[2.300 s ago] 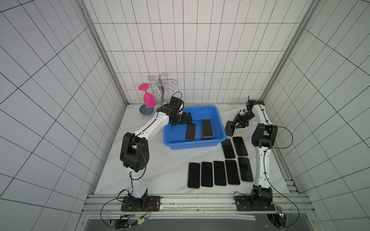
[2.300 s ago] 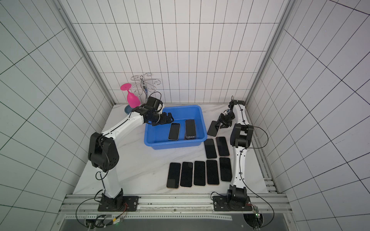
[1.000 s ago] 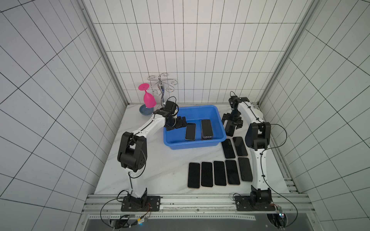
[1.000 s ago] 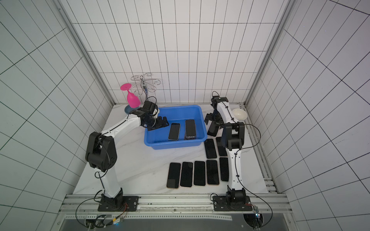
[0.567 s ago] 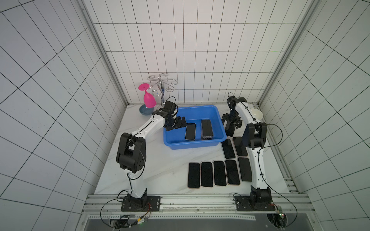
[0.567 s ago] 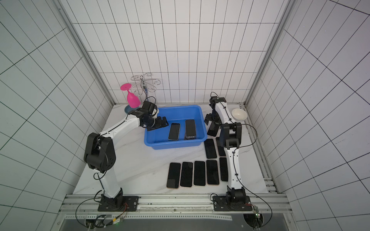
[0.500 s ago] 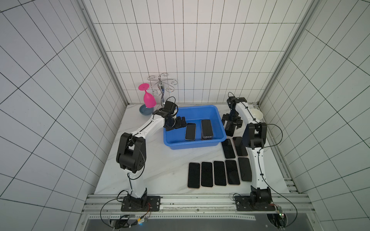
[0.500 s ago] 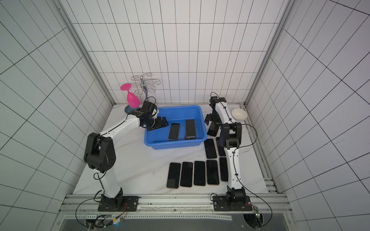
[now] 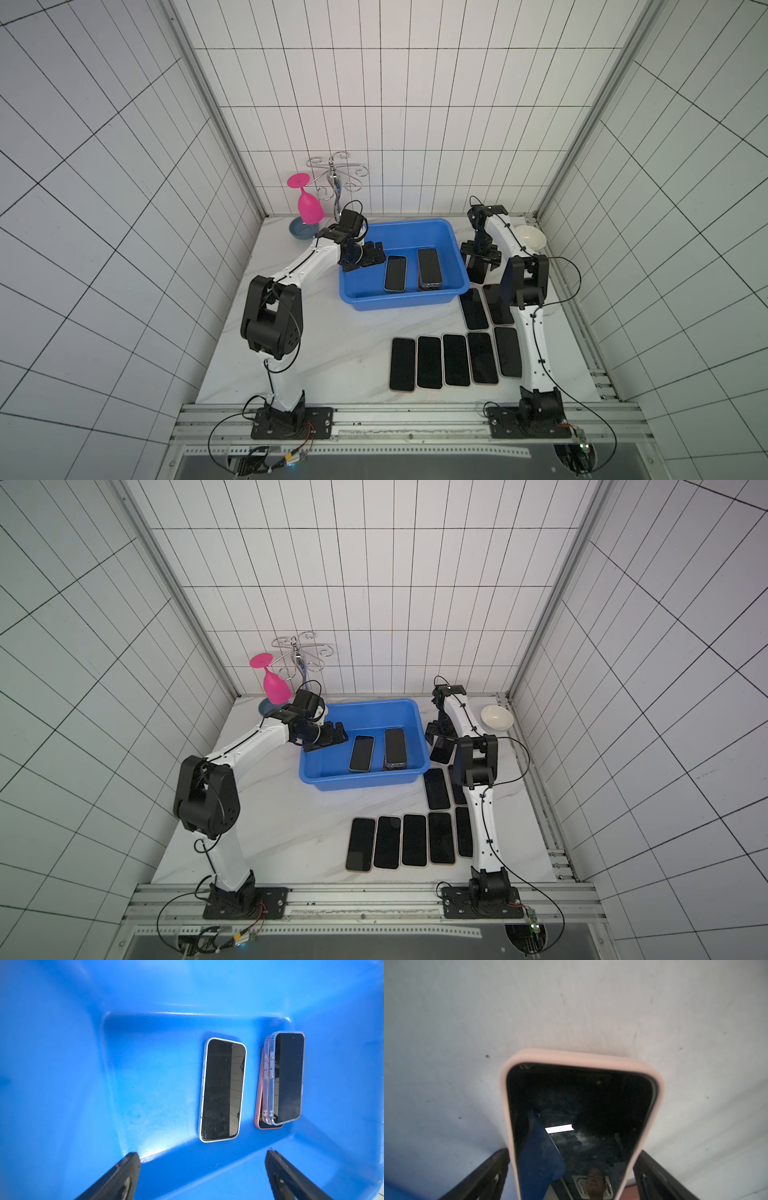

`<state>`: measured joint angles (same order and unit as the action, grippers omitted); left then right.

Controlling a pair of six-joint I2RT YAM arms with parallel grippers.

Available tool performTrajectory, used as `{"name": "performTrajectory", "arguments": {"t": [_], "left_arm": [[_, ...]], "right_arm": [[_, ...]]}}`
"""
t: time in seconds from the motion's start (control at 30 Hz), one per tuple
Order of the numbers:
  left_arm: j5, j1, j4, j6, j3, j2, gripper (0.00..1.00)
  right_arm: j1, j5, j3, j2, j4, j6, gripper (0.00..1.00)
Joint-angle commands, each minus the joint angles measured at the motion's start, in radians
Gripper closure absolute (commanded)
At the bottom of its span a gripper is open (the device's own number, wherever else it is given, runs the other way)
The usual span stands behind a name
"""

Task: Take the phone out of the storage box
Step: Place the phone at the center of the board.

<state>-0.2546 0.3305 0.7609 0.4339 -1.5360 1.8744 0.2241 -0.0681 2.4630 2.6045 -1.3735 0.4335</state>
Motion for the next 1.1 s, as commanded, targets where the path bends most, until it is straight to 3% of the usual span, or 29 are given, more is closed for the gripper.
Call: {"name": "performTrajectory", "arguments": {"t": [0.0,0.27,0.83,0.9,1.07], "left_arm": [[0.020,-0.010,-0.002,-0.004,0.012,-0.026,0.02],[0.020,-0.015,-0.001,0.001,0.014,-0.020,0.02],[0.022,-0.015,0.013,-0.004,0.012,-0.017,0.02],[0.023,-0.015,0.013,-0.003,0.017,-0.020,0.02],[0.029,-0.015,0.014,0.001,0.028,-0.023,0.02]], "right_arm": [[0.003,-0.020,0.027,0.054,-0.036,-0.025,0.08],[0.006,-0.037,0.126,0.079,-0.026,-0.153,0.18],[-0.024,-0.052,0.149,0.055,0.103,-0.399,0.13],[-0.039,-0.069,0.114,0.043,0.104,-0.406,0.12],[-0.074,0.023,0.068,0.009,0.094,-0.344,0.11]]}}
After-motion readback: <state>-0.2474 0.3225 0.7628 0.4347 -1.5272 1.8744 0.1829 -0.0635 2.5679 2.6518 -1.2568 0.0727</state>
